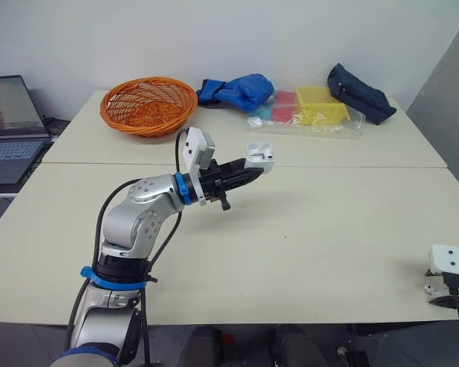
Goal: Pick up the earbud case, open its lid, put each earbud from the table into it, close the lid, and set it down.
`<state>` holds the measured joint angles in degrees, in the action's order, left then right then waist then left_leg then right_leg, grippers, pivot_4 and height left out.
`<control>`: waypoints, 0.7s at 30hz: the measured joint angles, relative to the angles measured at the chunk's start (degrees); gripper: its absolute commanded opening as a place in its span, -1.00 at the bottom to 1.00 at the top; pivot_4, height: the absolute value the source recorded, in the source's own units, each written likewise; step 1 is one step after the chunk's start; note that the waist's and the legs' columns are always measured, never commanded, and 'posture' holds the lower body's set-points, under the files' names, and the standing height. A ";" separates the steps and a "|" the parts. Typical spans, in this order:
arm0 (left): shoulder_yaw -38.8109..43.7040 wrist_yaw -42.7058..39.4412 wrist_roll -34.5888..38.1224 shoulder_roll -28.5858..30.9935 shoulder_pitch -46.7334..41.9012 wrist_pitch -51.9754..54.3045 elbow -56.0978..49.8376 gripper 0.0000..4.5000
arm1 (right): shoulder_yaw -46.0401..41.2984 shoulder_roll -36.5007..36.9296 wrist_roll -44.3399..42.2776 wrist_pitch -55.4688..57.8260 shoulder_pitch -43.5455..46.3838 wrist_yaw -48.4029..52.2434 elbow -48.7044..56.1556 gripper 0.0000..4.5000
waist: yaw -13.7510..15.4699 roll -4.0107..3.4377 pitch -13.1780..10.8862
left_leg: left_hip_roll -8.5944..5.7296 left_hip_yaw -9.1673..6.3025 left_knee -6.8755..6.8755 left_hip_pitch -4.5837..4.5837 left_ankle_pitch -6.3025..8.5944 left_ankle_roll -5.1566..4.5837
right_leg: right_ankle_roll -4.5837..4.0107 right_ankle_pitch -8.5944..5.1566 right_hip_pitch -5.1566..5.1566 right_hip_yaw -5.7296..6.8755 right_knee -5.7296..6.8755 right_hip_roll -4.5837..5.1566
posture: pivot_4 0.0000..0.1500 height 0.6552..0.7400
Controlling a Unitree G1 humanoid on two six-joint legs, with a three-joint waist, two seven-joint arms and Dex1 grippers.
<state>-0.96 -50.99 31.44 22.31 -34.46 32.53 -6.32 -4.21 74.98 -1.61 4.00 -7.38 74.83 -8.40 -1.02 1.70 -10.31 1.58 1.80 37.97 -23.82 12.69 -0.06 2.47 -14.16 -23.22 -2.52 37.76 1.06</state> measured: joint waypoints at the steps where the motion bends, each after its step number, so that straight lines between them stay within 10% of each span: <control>1: 0.00 0.12 0.00 0.00 0.00 0.03 0.00 -0.67 | -0.01 -0.02 0.01 0.00 0.00 -0.02 0.15 0.15 | 0.00 0.00 0.00 | 0.00 0.00 0.00 0.00 0.00 0.00 | 0.00 0.00 0.00 0.00 0.00 0.00 | 1.00 1.00; 21: 0.00 0.19 0.03 0.05 0.20 0.75 -0.34 -0.67 | -0.71 -0.66 -0.04 1.67 -0.51 0.01 2.49 0.15 | -0.03 0.00 0.00 | 0.01 -0.01 0.00 0.01 0.00 0.00 | 0.00 0.00 0.00 0.01 0.01 -0.01 | 1.00 1.00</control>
<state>-0.96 -50.81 31.47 22.35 -34.26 33.28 -6.66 -4.93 74.33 -1.65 5.68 -7.89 74.83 -5.91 -1.05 1.70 -10.31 1.59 1.79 37.97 -23.81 12.69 -0.06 2.47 -14.16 -23.22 -2.51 37.77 1.05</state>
